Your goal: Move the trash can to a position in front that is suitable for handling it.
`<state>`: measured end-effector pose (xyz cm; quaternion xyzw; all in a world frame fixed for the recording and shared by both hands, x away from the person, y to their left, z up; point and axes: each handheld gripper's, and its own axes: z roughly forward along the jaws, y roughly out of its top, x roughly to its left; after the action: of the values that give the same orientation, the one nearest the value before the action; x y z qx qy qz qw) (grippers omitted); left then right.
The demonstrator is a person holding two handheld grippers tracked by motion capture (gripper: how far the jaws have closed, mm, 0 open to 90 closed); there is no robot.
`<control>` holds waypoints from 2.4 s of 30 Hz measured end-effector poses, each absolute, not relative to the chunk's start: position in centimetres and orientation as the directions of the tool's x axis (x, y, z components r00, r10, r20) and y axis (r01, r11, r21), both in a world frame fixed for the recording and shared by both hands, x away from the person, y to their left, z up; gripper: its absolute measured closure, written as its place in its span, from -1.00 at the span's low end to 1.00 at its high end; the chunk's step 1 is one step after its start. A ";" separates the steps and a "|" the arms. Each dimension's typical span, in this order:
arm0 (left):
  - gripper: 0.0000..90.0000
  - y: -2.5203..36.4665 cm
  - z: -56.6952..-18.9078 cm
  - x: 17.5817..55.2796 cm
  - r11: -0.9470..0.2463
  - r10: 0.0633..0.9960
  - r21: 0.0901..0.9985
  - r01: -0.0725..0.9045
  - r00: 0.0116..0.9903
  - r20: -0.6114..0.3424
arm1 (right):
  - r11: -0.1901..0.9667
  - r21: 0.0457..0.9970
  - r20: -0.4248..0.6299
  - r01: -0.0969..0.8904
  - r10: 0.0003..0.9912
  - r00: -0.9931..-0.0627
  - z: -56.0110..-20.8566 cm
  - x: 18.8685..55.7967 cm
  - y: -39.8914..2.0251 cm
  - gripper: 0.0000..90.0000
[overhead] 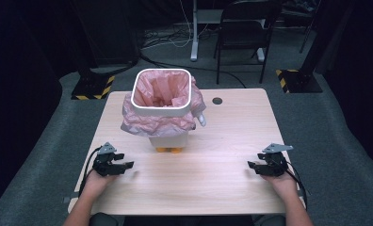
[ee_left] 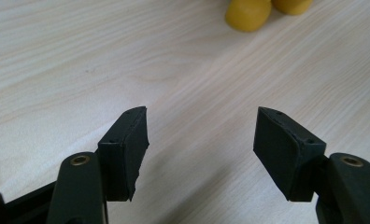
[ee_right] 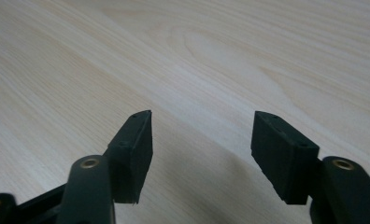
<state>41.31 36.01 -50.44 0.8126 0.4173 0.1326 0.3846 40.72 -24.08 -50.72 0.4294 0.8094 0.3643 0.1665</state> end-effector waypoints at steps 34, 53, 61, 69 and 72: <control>-0.21 36.0 -45.5 42.0 -0.318 0.794 0.786 0.531 0.601 -0.085 | 0.422 0.774 -0.044 0.472 0.780 -0.625 -45.7 40.5 -21.1 -0.20; -0.14 35.6 -41.6 43.8 -0.280 0.782 0.819 0.500 0.614 -0.108 | 0.401 0.797 0.001 0.452 0.747 -0.665 -43.2 41.5 -19.2 -0.14; -0.18 34.9 -40.9 44.5 -0.298 0.770 0.819 0.491 0.631 -0.097 | 0.435 0.806 -0.055 0.401 0.729 -0.682 -41.8 41.9 -17.7 -0.13; -0.14 34.9 -39.9 44.6 -0.264 0.762 0.839 0.476 0.636 -0.121 | 0.459 0.837 -0.150 0.298 0.716 -0.681 -40.9 41.9 -16.3 -0.21; -0.13 34.8 -39.5 44.7 -0.249 0.764 0.850 0.464 0.634 -0.122 | 0.435 0.846 -0.115 0.309 0.715 -0.690 -40.7 42.3 -15.9 -0.18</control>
<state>44.74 34.80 -39.52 0.7736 0.3969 0.1605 0.4672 42.29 -15.95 -40.68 0.3147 0.8133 0.4283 0.2365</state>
